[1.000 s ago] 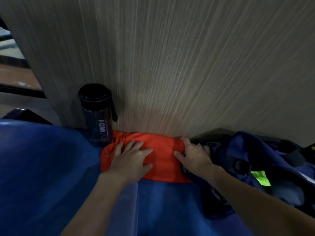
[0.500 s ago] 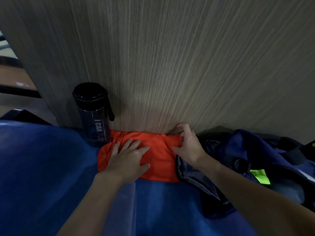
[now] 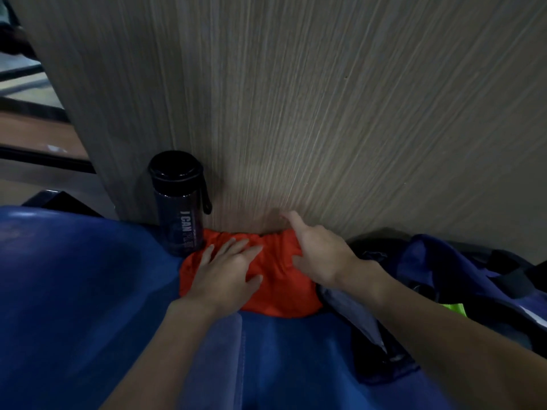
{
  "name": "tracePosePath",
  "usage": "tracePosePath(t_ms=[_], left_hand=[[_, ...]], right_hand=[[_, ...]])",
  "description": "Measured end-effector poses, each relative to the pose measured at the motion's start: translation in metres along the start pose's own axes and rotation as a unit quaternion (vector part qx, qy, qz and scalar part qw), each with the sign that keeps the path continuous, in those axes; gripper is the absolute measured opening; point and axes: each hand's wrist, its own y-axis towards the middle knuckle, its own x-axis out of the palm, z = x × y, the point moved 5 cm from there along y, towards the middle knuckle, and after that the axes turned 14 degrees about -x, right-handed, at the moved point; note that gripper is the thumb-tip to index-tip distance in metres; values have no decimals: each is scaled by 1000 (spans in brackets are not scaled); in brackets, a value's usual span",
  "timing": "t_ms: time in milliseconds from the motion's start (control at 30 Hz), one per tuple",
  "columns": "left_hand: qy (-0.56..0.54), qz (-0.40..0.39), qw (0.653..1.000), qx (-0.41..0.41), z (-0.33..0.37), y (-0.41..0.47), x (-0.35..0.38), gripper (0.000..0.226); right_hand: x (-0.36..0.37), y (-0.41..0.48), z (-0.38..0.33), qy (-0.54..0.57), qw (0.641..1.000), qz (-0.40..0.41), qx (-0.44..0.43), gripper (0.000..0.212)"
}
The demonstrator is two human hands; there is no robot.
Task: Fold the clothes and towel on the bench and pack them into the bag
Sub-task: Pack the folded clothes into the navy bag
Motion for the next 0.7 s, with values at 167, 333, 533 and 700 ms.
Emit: tracePosePath(t_ms=[167, 333, 533, 700], left_hand=[[-416, -12, 904, -103, -2, -5, -28, 26], [-467, -104, 862, -169, -18, -9, -22, 52], [-398, -26, 904, -153, -28, -11, -17, 67], [-239, 34, 963, -119, -21, -21, -24, 68]], right_hand=[[1, 18, -18, 212, 966, 147, 38, 69], [43, 23, -40, 396, 910, 107, 52, 69], [55, 18, -40, 442, 885, 146, 11, 82], [55, 6, -9, 290, 906, 296, 92, 71]])
